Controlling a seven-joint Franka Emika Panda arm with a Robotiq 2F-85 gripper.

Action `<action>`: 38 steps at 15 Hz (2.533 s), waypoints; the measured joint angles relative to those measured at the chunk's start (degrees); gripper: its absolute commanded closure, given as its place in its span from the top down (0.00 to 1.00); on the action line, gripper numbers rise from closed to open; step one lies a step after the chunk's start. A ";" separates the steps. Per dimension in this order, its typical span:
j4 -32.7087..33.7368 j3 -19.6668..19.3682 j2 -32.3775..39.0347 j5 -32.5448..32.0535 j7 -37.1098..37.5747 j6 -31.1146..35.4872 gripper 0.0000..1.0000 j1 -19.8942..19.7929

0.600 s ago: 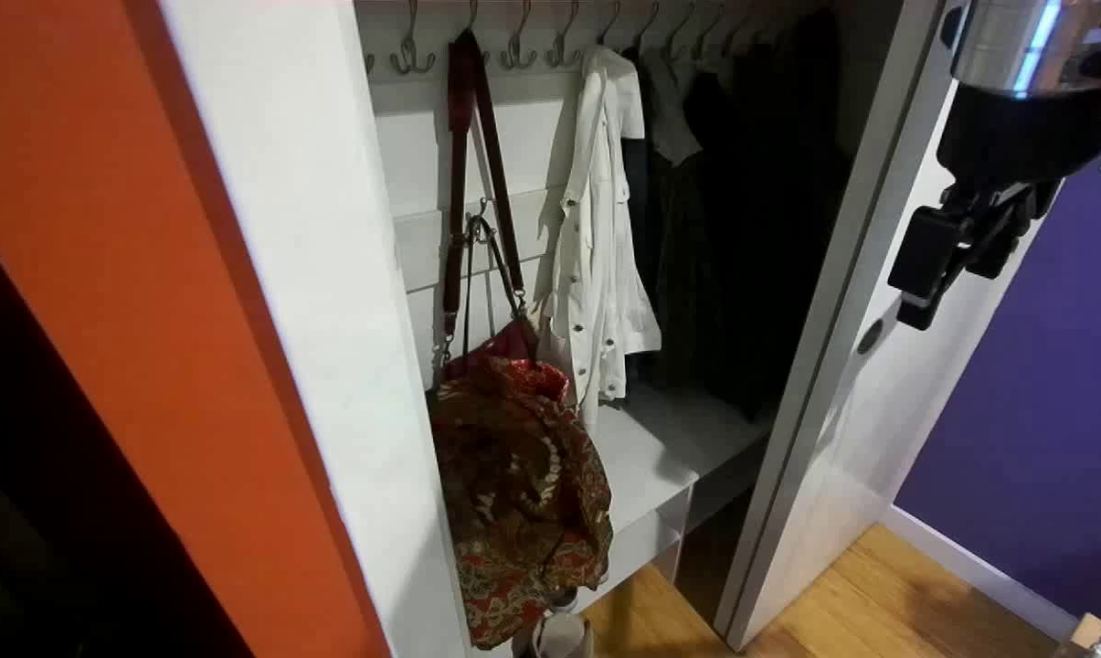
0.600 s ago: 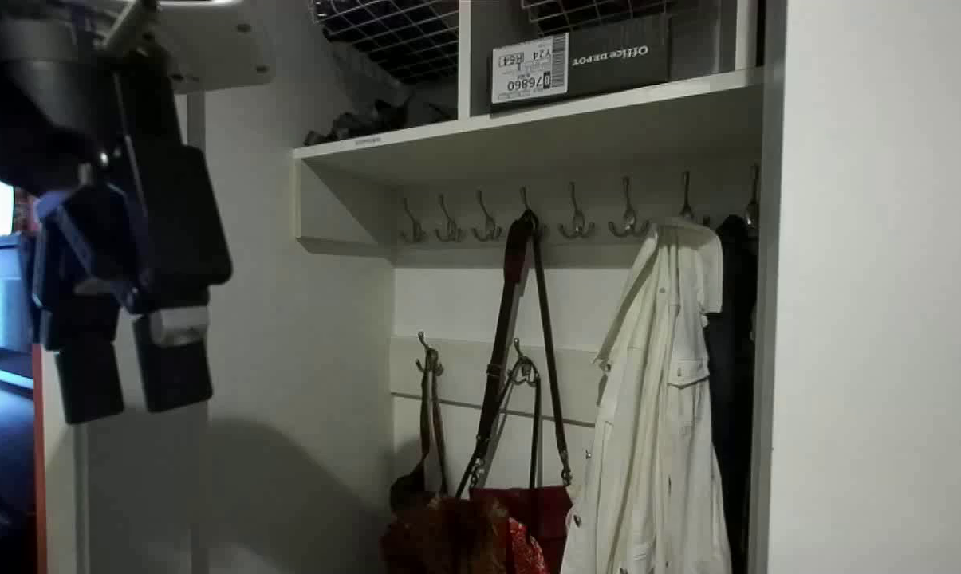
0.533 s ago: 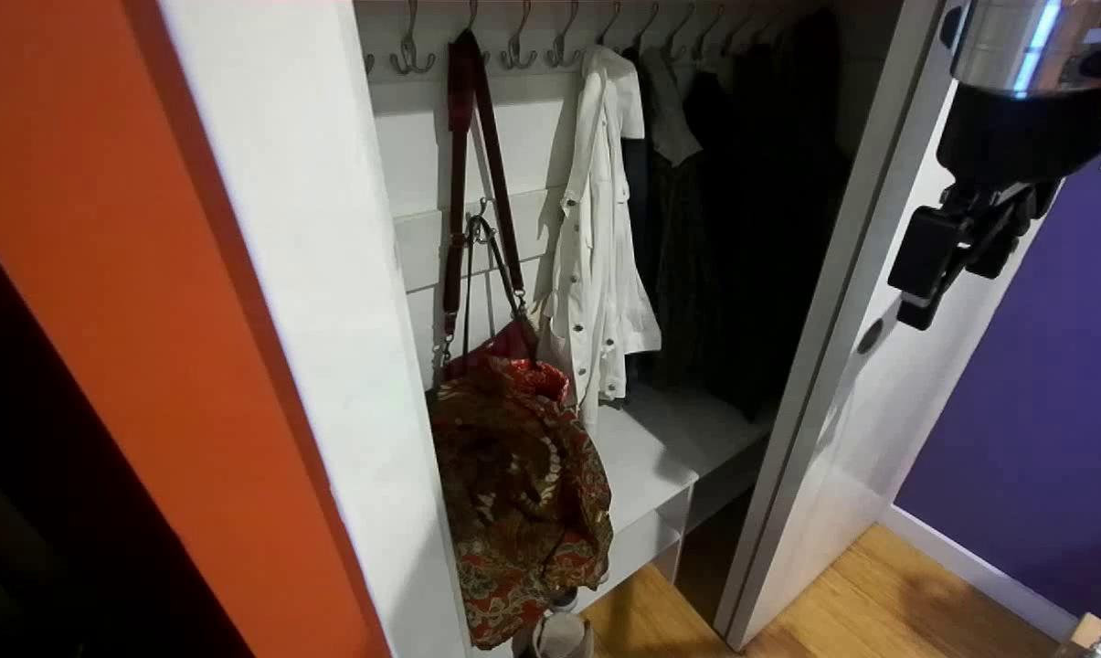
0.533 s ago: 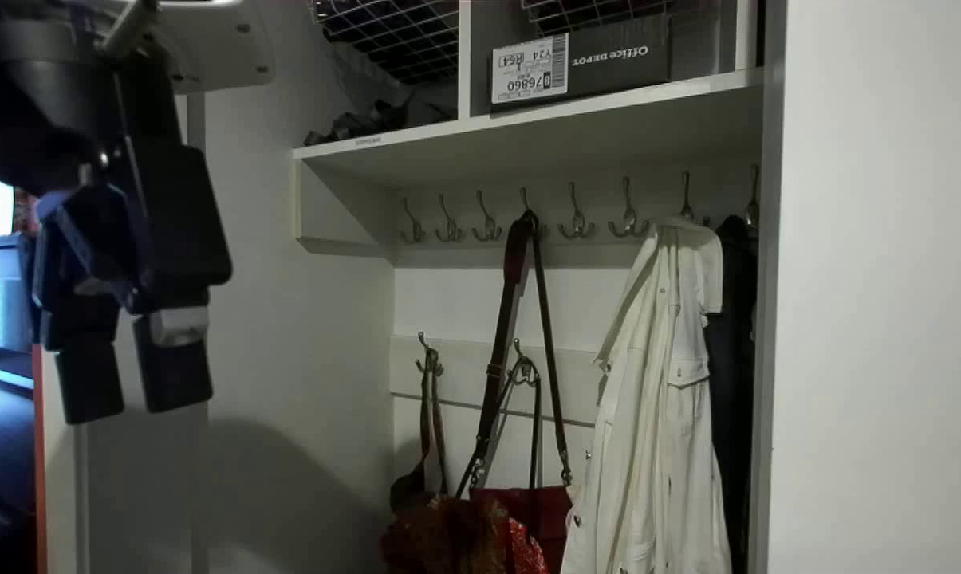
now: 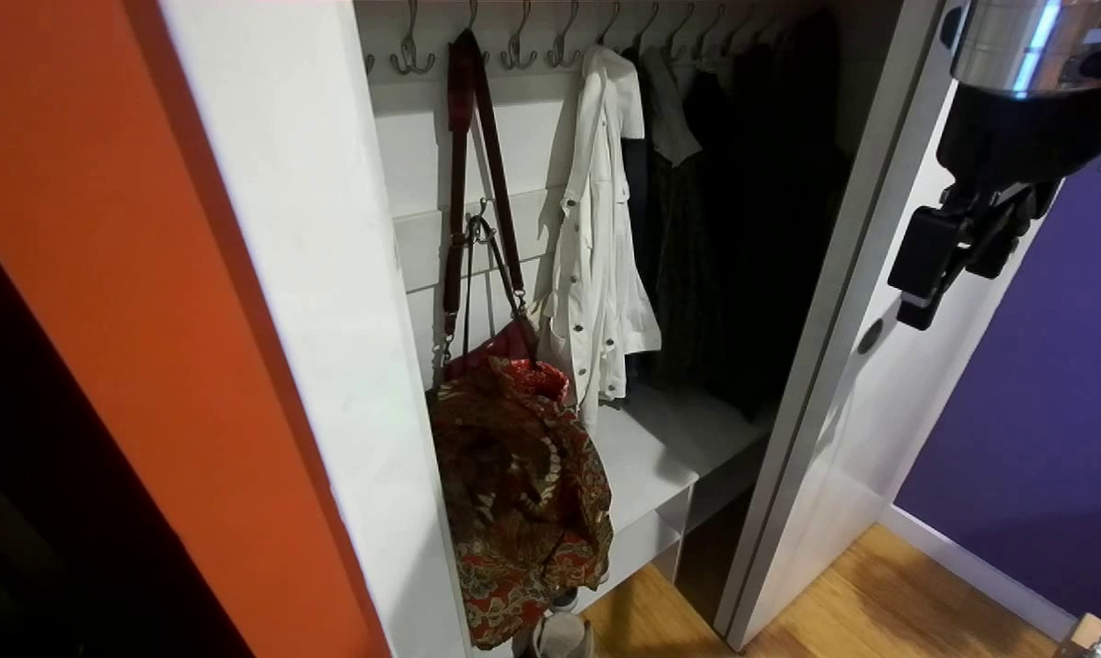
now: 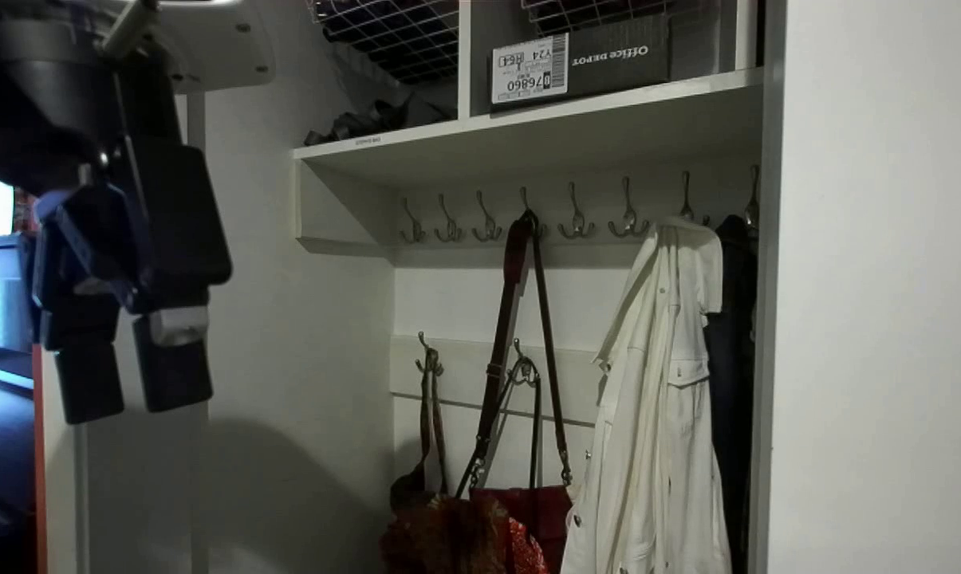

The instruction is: Hang the brown bag on the hook

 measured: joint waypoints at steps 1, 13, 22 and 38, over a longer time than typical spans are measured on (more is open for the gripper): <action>0.00 0.00 0.00 0.00 0.00 0.00 1.00 0.00; 0.00 0.00 0.00 0.00 0.00 0.00 1.00 0.00; 2.57 -6.30 9.40 -1.82 -7.92 11.36 1.00 0.79; 33.64 -6.73 46.14 11.94 -23.72 20.78 1.00 11.26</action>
